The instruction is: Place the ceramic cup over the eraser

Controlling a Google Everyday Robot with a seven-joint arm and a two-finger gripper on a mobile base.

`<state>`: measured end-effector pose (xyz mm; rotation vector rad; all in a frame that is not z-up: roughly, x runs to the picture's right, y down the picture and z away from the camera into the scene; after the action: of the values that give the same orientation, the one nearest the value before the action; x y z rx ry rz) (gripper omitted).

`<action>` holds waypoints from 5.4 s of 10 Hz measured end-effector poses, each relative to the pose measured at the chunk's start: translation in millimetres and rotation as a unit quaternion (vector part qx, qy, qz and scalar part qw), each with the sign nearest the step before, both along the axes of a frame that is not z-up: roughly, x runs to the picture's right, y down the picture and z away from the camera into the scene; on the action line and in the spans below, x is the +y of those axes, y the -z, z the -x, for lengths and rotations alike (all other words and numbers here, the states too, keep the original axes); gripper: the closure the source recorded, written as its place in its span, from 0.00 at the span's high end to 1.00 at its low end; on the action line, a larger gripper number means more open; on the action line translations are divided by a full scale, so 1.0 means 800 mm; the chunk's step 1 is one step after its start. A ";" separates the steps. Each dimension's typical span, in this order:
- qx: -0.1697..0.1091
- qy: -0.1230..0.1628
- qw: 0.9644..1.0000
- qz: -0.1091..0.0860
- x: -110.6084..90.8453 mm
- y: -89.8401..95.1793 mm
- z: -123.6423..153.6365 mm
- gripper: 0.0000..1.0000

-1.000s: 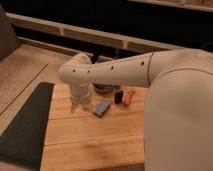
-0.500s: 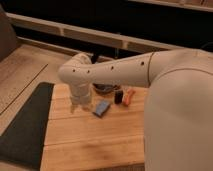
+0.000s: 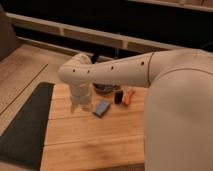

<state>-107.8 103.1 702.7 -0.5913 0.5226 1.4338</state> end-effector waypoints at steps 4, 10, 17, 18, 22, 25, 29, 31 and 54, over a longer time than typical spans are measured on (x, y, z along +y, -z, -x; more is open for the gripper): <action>0.000 0.000 1.000 0.000 0.000 0.000 0.000 0.65; 0.001 0.003 1.000 -0.006 -0.003 -0.001 -0.001 0.65; -0.001 0.006 0.977 -0.214 -0.177 0.005 -0.145 0.65; -0.003 0.008 0.977 -0.213 -0.176 0.004 -0.141 0.65; 0.021 0.009 0.977 -0.214 -0.176 -0.017 -0.172 0.65; 0.080 -0.028 0.967 -0.241 -0.206 -0.053 -0.295 0.65; 0.060 -0.042 0.953 -0.295 -0.261 -0.086 -0.386 0.65; 0.051 -0.048 0.949 -0.306 -0.269 -0.092 -0.403 0.65; -0.064 -0.052 0.979 -0.184 -0.261 -0.304 -0.361 0.65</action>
<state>180.8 -105.6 945.8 -0.4137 0.1174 1.5323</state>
